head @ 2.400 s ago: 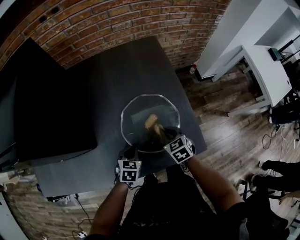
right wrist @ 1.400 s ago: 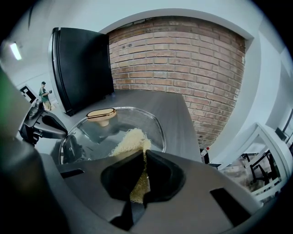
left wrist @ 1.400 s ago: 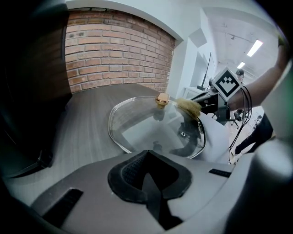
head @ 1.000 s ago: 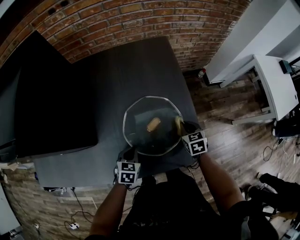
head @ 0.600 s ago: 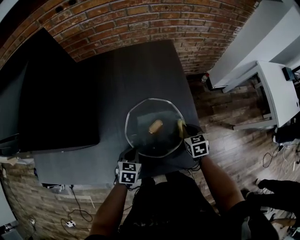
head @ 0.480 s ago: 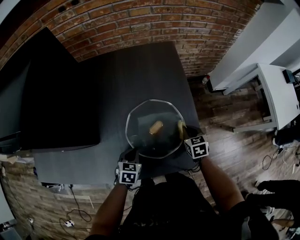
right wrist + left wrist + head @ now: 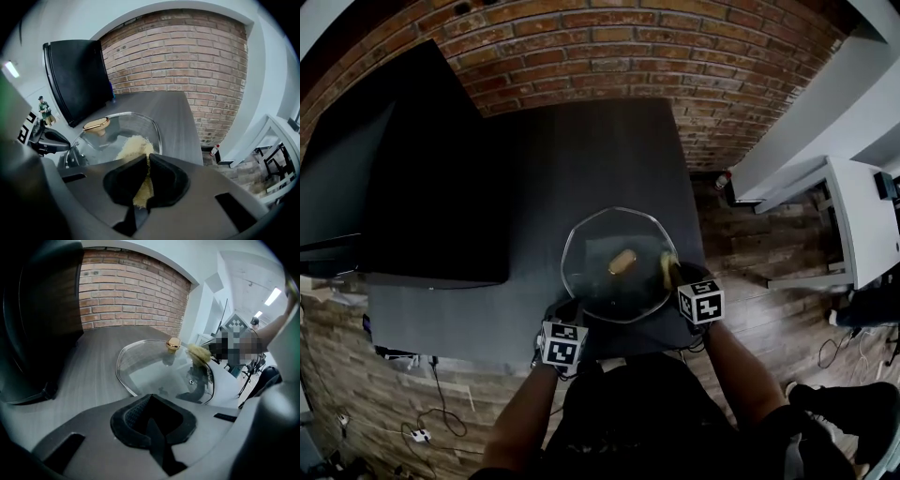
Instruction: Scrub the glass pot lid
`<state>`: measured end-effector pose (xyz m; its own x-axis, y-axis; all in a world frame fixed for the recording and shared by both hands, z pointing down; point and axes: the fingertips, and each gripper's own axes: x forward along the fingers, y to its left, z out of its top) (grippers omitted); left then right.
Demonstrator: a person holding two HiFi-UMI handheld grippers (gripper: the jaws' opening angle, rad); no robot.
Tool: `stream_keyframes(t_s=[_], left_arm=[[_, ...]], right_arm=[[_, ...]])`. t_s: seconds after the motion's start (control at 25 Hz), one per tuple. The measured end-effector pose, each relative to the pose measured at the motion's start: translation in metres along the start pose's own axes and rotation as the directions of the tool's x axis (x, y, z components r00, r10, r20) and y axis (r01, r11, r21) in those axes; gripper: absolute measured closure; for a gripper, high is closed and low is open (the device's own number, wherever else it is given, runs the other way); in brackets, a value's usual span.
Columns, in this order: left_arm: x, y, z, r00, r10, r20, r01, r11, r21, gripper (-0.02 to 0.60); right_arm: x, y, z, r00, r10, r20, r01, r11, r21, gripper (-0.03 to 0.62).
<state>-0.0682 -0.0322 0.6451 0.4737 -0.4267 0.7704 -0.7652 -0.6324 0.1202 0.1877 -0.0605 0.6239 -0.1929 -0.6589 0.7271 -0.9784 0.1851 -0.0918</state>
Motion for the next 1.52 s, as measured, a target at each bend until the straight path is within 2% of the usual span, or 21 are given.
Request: stream_keyframes(t_s=[0.16,0.36,0.52,0.64,0.84,1.16,1.28,1.52], left_arm=[[0.000,0.001,0.001,1.000,0.011,0.008,-0.011,1.000,-0.021,0.549],[0.001,0.002,0.001,0.999,0.027,0.027,-0.026,0.999,-0.040,0.549],[0.003,0.002,0.003,0.998,0.039,0.048,-0.036,0.998,-0.051,0.549],[0.002,0.002,0.003,0.998,0.047,0.034,-0.045,0.997,-0.059,0.549],[0.003,0.000,0.002,0.999,0.038,0.030,-0.037,0.997,-0.061,0.549],[0.000,0.001,-0.001,0.999,0.032,0.020,-0.031,0.997,-0.075,0.549],[0.000,0.001,0.000,0.999,0.029,0.026,-0.027,0.996,-0.080,0.549],[0.000,0.000,-0.001,1.000,0.018,0.009,-0.017,0.996,-0.084,0.549]], right_arm=[[-0.003,0.012,0.033,0.997,0.039,0.064,-0.036,0.998,-0.045,0.569],[-0.005,0.034,0.097,0.982,0.102,0.160,-0.080,0.988,-0.134,0.569],[0.001,0.071,0.145,0.961,0.193,0.200,-0.146,0.963,-0.228,0.569],[0.012,0.108,0.165,0.946,0.268,0.180,-0.205,0.930,-0.305,0.569],[0.035,0.167,0.168,0.933,0.349,0.083,-0.277,0.848,-0.453,0.569],[0.066,0.218,0.139,0.924,0.373,-0.087,-0.346,0.717,-0.605,0.569],[0.075,0.228,0.124,0.916,0.364,-0.168,-0.379,0.649,-0.660,0.569],[0.088,0.245,0.092,0.893,0.326,-0.312,-0.441,0.489,-0.752,0.569]])
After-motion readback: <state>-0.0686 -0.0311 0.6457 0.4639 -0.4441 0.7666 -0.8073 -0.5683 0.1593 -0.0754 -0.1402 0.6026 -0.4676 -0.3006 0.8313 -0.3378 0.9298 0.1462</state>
